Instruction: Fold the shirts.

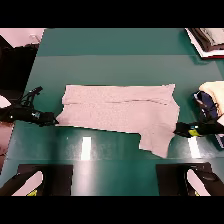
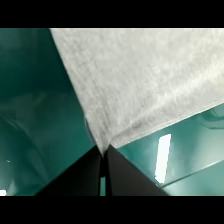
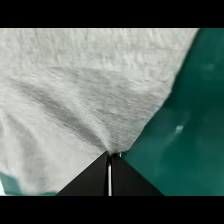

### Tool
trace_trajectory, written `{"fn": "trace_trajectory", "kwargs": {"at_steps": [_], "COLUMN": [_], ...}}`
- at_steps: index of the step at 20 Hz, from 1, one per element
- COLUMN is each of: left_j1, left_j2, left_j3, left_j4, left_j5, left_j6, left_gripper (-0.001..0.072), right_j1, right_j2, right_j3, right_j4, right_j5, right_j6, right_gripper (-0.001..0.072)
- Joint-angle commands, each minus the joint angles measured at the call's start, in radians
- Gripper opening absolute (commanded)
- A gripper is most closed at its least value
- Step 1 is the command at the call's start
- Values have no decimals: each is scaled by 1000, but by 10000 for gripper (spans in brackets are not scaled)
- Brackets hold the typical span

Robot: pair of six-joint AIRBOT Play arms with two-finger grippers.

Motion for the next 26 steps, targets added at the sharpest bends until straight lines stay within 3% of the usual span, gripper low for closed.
{"fn": "trace_trajectory", "kwargs": {"at_steps": [1,4,7,10,15,24,26], "left_j1": [0,0,0,0,0,0,0], "left_j2": [101,136,128,107,-34,-205,-242], "left_j3": [14,22,22,22,22,166,168], "left_j4": [39,1,-88,-94,-115,-170,-214], "left_j5": [-143,-257,-148,4,123,265,303], "left_j6": [-3,-34,-33,-33,-32,-24,16], "left_gripper": [22,23,23,22,23,23,23], "right_j1": [0,0,2,4,77,95,95], "right_j2": [134,232,237,131,-92,-451,-512], "right_j3": [106,142,150,150,177,490,530], "right_j4": [-163,-150,-112,-26,4,0,9], "right_j5": [232,211,136,31,-128,-111,-111], "right_j6": [-3,-2,-3,-16,-22,-21,-20], "right_gripper": [11,11,10,11,11,11,13]}}
